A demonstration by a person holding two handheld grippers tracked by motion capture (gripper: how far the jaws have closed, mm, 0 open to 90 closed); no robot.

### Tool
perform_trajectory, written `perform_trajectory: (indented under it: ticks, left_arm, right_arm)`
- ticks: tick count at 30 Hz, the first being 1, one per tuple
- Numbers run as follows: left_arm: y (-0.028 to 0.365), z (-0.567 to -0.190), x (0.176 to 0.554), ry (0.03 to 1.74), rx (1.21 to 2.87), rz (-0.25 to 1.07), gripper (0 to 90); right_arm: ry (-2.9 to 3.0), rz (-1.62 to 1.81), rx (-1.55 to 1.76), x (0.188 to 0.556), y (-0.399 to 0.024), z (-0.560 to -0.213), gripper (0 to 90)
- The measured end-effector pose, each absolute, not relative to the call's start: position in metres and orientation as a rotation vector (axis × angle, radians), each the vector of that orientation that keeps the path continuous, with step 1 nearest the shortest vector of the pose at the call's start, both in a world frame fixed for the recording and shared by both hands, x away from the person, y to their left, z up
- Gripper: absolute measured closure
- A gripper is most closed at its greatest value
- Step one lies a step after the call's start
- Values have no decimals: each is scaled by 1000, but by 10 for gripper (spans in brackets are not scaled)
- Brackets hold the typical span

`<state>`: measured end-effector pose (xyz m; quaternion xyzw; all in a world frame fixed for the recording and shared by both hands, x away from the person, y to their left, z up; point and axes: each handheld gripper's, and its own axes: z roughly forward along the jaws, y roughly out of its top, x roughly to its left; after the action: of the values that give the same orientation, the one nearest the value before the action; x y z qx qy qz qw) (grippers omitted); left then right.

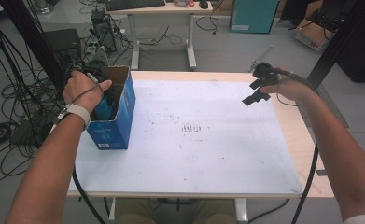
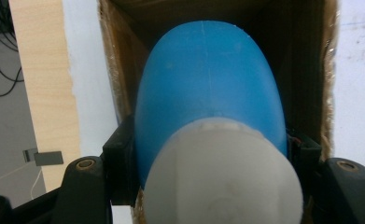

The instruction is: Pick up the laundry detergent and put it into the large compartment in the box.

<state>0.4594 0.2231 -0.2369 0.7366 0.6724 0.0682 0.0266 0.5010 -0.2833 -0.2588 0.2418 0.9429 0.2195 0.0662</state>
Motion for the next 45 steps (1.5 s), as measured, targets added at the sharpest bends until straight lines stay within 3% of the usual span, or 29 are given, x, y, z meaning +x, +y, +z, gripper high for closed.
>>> perform_trajectory:
  ticks: [17, 45]
  left_arm:
    - [217, -257, 458, 2053, 2314, 220, 377]
    - [221, -258, 460, 2045, 2309, 209, 376]
  right_arm:
    - [2833, 669, 748, 498, -289, -257, 110]
    - [2832, 671, 743, 497, -289, -258, 110]
